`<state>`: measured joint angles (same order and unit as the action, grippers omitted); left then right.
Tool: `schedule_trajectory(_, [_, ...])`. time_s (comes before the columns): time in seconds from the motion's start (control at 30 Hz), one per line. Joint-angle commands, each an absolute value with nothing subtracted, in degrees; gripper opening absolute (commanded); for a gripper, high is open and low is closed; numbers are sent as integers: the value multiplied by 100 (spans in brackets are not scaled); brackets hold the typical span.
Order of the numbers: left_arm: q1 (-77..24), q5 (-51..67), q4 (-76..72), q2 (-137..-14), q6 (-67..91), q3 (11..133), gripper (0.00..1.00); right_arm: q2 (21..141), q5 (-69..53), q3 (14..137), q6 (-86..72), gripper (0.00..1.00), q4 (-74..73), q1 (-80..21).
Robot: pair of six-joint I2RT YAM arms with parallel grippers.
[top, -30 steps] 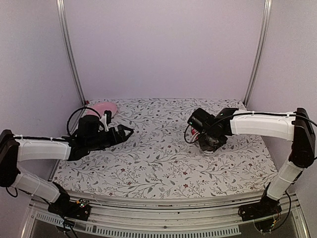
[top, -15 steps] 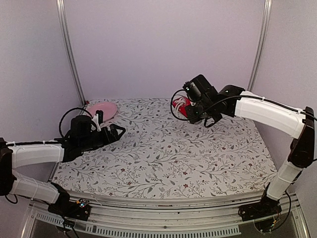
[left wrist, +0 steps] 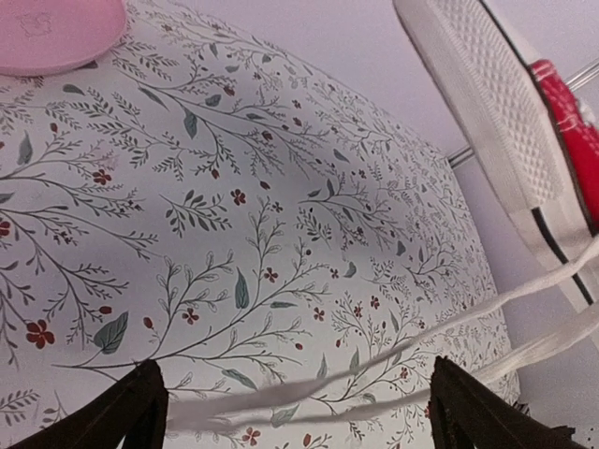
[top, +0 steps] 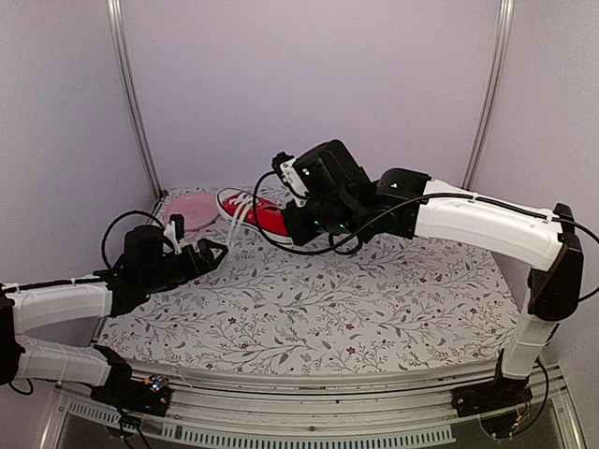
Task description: Tie the shoes
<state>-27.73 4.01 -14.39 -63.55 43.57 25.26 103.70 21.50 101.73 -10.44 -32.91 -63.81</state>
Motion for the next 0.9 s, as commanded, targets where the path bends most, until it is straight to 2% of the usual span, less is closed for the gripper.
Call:
schedule_trajectory(0.0, [-2673, 128, -1340, -6063, 4473, 2403, 97, 10097, 2850, 10146, -1321, 2, -2696, -6218])
schedule_trajectory(0.2, [-2650, -9, -1216, -5750, 4519, 2356, 97, 10240, 3543, 9126, -2336, 2, -2981, -6134])
schedule_trajectory(0.4, [-2620, -23, -1035, -5668, 4493, 2351, 97, 10241, 3429, 8424, -3442, 2, -3308, -6163])
schedule_trajectory(0.87, [-2619, 173, -1177, -5808, 4446, 2330, 97, 10122, 3667, 7434, -4800, 2, -4423, -6398])
